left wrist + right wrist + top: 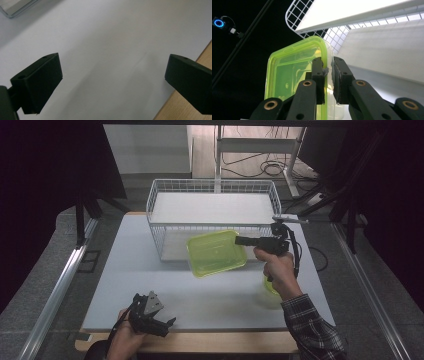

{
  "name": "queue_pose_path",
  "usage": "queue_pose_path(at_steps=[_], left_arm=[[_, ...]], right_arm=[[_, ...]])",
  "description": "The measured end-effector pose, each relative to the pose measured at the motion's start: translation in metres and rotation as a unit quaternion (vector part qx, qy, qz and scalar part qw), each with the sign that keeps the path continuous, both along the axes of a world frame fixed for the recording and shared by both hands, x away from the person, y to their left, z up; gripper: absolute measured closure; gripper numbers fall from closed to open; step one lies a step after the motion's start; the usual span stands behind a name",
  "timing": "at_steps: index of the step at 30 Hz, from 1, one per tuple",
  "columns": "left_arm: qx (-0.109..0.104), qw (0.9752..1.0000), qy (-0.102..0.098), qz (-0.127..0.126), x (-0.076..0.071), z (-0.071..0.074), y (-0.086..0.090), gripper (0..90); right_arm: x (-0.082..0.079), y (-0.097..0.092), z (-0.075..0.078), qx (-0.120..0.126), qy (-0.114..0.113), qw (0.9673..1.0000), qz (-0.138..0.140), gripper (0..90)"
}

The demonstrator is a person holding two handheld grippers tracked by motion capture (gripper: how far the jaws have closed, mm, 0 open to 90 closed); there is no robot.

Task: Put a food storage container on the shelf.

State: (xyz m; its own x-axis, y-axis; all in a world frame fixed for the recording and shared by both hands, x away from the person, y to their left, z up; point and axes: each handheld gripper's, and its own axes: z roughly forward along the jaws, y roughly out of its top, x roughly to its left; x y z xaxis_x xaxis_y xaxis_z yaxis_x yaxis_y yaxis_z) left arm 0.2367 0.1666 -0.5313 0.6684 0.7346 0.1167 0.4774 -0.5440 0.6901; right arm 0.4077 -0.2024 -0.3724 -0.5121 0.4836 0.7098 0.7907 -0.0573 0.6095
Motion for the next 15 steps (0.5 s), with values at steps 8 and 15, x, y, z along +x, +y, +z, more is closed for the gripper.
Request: queue_pose_path(at_steps=[8, 15], left_arm=[[0.001, 1.0000, -0.001, 0.000, 0.000, 0.000, 0.000, 1.1], [0.000, 1.0000, -0.002, 0.000, 0.000, 0.001, 0.001, 1.0]], right_arm=[[0.007, 0.002, 0.012, -0.002, -0.003, 1.0000, -0.005, 80.2], [0.015, 0.005, 0.028, 0.001, -0.014, 0.9998, -0.013, 80.2]])
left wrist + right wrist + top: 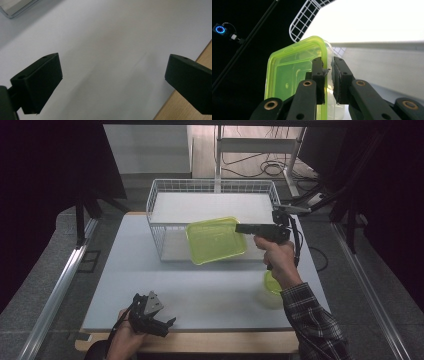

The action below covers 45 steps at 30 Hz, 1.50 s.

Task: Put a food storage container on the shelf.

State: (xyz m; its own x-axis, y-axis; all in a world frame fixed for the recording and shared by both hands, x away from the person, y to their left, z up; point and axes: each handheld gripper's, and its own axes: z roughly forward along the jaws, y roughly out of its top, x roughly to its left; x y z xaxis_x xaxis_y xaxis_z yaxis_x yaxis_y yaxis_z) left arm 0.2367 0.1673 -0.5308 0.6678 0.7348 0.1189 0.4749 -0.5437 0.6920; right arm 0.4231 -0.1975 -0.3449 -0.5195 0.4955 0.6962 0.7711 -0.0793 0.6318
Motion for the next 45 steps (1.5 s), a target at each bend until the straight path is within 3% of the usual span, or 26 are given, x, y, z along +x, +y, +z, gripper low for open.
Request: queue_pose_path(at_steps=[11, 19, 31, 39, 45], left_arm=[[-0.001, 1.0000, 0.000, 0.000, 0.000, 0.000, 0.000, 1.0], [-0.010, 0.9999, 0.001, 0.005, 0.000, 0.001, 0.002, 0.6], [-0.006, 1.0000, 0.004, 0.002, 0.000, 0.000, 0.002, 0.7], [-0.004, 1.0000, 0.004, 0.000, 0.000, 0.000, 0.001, 0.7], [-0.002, 1.0000, 0.004, -0.003, 0.000, 0.000, 0.000, 0.7]], right_arm=[[0.023, 0.008, 0.028, -0.005, -0.025, 0.9992, -0.030, 80.1], [0.044, 0.016, 0.038, -0.016, -0.033, 0.9974, -0.061, 80.1], [0.071, 0.026, 0.040, -0.040, -0.039, 0.9931, -0.103, 80.0], [0.081, 0.028, 0.037, -0.049, -0.038, 0.9900, -0.127, 80.0], [0.086, 0.029, 0.032, -0.050, -0.033, 0.9894, -0.132, 79.9]])
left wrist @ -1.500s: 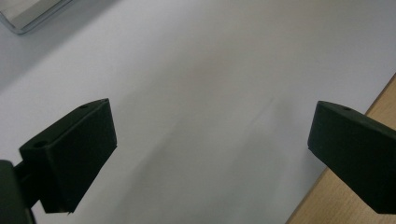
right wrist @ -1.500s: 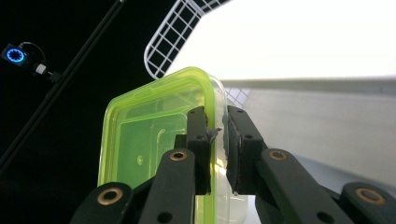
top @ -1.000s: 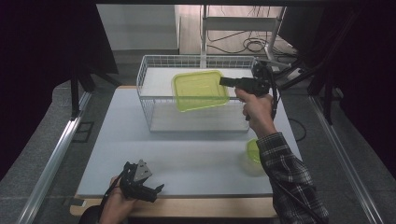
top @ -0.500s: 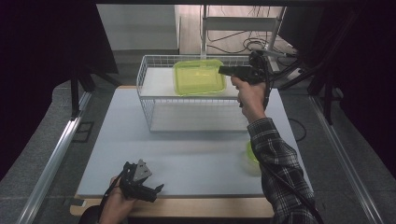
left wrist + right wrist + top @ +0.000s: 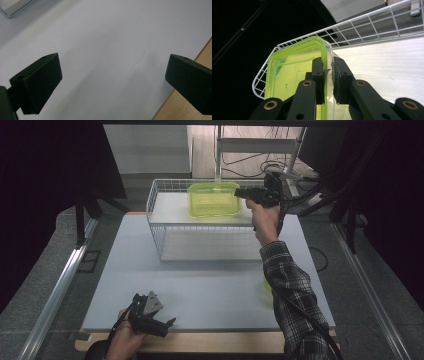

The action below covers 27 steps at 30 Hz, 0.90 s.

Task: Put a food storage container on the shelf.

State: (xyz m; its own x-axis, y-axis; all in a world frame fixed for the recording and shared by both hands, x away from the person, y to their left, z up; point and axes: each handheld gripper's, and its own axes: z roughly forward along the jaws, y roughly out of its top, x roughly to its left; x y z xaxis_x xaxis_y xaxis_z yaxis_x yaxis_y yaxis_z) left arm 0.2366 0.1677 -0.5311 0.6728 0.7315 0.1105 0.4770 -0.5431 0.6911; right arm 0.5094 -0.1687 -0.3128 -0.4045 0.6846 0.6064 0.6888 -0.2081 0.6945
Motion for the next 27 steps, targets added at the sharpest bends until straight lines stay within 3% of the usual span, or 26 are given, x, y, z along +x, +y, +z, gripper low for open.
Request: queue_pose_path(at_steps=[5, 12, 16, 19, 23, 27], left_arm=[[0.003, 1.0000, 0.000, -0.003, 0.000, 0.000, -0.001, 0.7], [0.007, 1.0000, 0.002, -0.006, 0.000, -0.001, -0.002, 0.7], [0.007, 1.0000, 0.003, -0.006, 0.000, -0.001, -0.002, 0.7], [0.007, 1.0000, 0.004, -0.006, 0.000, -0.002, -0.002, 0.7], [0.007, 1.0000, 0.003, -0.006, 0.000, -0.001, -0.002, 0.7], [0.002, 1.0000, 0.003, -0.002, 0.000, 0.000, -0.001, 0.6]], right_arm=[[0.002, 0.002, -0.004, -0.010, -0.003, 0.9999, 0.002, 78.5], [0.008, 0.007, -0.004, -0.058, -0.011, 0.9983, 0.002, 74.0], [0.011, 0.011, -0.005, -0.095, -0.021, 0.9953, 0.002, 68.9], [0.014, 0.012, -0.007, -0.104, -0.021, 0.9943, 0.011, 63.2], [0.012, 0.014, -0.004, -0.145, -0.041, 0.9885, 0.009, 54.0], [0.008, 0.013, 0.001, -0.148, -0.056, 0.9873, 0.016, 44.9]])
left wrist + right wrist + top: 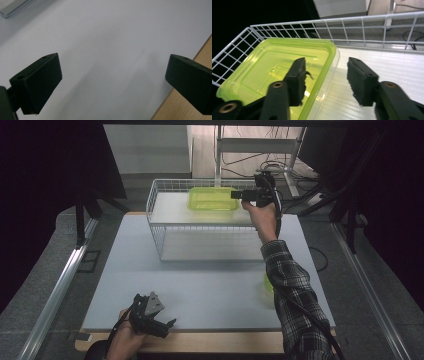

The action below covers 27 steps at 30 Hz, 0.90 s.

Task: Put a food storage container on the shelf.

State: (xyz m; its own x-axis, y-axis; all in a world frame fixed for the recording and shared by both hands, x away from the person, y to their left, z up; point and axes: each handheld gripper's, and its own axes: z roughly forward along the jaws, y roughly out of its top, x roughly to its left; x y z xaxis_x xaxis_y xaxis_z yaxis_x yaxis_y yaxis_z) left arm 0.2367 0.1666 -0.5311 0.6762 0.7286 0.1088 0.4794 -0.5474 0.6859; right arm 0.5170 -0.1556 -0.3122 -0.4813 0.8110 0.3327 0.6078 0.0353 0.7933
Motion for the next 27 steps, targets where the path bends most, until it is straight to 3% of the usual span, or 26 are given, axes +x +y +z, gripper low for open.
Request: queue_pose_path(at_steps=[3, 8, 19, 27], left_arm=[[-0.019, 0.9998, 0.006, 0.008, 0.000, 0.002, 0.002, 0.7], [-0.031, 0.9993, 0.014, 0.013, 0.001, 0.002, 0.003, 0.6], [-0.039, 0.9992, 0.012, 0.006, 0.001, 0.002, 0.003, 0.4], [-0.028, 0.9996, 0.002, 0.001, 0.001, 0.002, 0.003, 0.4]], right_arm=[[-0.004, -0.002, 0.002, 0.002, -0.005, 0.9999, 0.013, 39.4], [-0.013, -0.003, 0.002, -0.004, -0.011, 0.9995, 0.029, 31.8], [-0.041, -0.002, -0.001, -0.038, -0.046, 0.9957, 0.070, 17.6], [-0.060, -0.005, -0.006, -0.053, -0.065, 0.9926, 0.087, 10.8]])
